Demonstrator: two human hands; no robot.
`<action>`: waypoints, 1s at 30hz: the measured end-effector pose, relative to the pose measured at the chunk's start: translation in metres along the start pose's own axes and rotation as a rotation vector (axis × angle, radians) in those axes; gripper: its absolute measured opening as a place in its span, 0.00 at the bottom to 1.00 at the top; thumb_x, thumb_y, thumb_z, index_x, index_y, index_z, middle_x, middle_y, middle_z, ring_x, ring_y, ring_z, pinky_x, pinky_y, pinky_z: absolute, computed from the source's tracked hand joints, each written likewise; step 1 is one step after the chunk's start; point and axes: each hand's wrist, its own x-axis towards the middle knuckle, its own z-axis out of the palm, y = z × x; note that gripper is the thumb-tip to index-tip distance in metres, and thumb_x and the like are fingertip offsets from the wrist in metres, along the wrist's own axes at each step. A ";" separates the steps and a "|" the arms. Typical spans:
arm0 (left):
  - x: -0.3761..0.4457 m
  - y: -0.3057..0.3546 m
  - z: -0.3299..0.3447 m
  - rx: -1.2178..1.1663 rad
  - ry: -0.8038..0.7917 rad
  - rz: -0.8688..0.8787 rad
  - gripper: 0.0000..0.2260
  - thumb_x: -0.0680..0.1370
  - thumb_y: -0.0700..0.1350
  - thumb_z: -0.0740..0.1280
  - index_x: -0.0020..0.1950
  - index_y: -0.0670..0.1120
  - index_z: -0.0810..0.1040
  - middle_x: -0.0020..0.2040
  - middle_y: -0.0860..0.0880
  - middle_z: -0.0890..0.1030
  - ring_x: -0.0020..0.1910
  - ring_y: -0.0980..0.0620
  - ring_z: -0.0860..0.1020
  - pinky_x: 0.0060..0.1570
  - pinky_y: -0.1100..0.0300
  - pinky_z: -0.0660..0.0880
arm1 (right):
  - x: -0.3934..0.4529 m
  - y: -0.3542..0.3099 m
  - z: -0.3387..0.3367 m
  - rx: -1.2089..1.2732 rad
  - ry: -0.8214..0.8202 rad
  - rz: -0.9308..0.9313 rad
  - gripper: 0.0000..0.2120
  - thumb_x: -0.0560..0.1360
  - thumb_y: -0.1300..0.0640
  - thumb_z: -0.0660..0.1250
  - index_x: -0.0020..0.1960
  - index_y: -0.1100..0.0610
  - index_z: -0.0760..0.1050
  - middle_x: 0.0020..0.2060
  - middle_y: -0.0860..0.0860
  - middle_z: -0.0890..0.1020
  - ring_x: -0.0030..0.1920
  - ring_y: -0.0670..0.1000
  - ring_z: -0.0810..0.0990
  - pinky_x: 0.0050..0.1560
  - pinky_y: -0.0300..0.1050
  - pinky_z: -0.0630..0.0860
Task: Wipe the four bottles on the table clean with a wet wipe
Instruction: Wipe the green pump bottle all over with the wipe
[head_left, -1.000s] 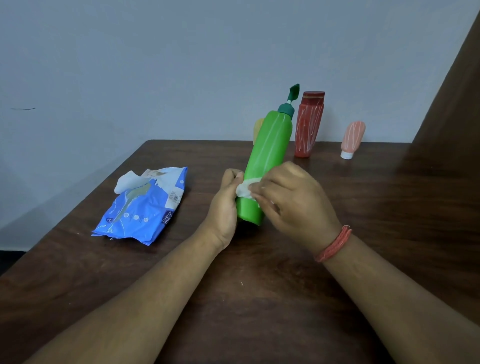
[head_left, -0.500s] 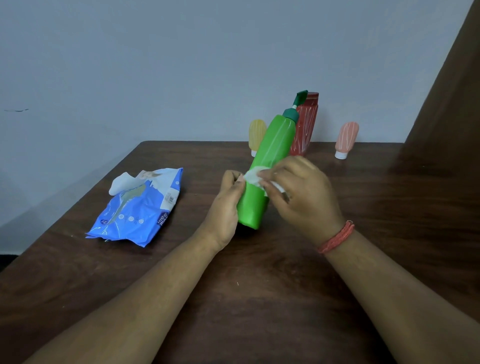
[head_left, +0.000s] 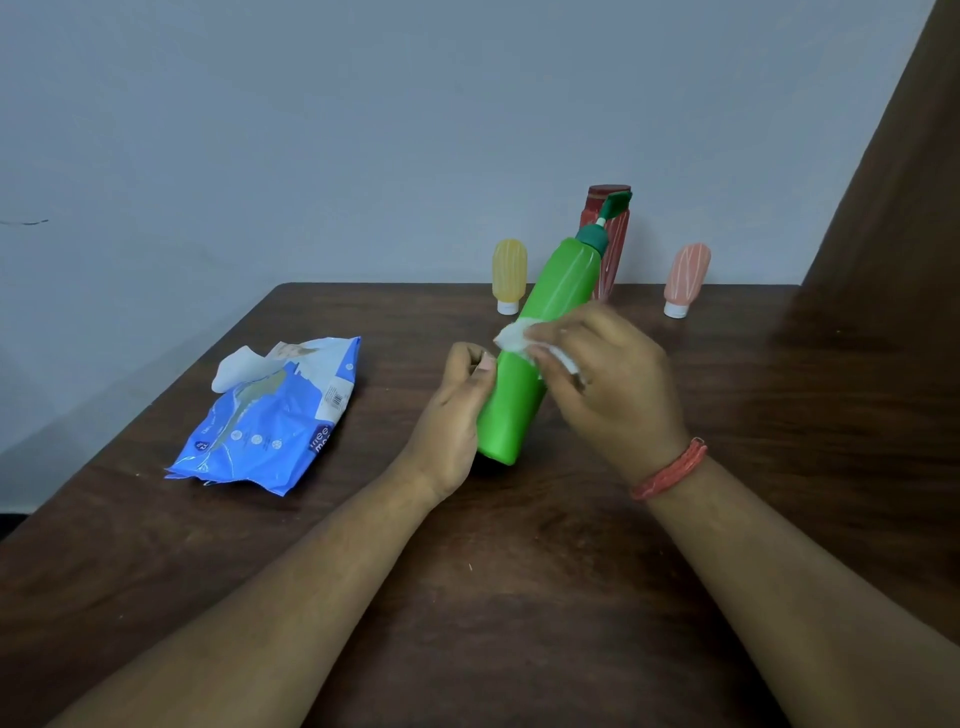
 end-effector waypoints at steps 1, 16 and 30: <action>0.000 -0.001 0.000 0.001 0.006 0.005 0.09 0.78 0.55 0.60 0.49 0.50 0.69 0.46 0.43 0.73 0.47 0.45 0.72 0.49 0.46 0.68 | -0.002 -0.003 0.001 -0.007 -0.047 -0.047 0.07 0.79 0.57 0.69 0.53 0.58 0.84 0.45 0.52 0.81 0.46 0.52 0.81 0.44 0.49 0.79; -0.001 -0.002 -0.002 0.086 0.005 0.005 0.14 0.75 0.64 0.59 0.45 0.55 0.69 0.45 0.45 0.72 0.45 0.45 0.71 0.49 0.36 0.72 | -0.002 0.003 -0.003 -0.024 0.013 0.017 0.07 0.79 0.56 0.69 0.55 0.57 0.83 0.46 0.51 0.82 0.45 0.51 0.82 0.43 0.50 0.80; -0.005 0.002 -0.004 0.121 -0.050 0.003 0.18 0.73 0.63 0.66 0.51 0.53 0.67 0.49 0.44 0.76 0.47 0.40 0.78 0.47 0.36 0.76 | 0.004 0.018 -0.004 -0.130 0.084 0.021 0.08 0.80 0.58 0.68 0.55 0.58 0.84 0.46 0.53 0.82 0.47 0.55 0.77 0.48 0.51 0.75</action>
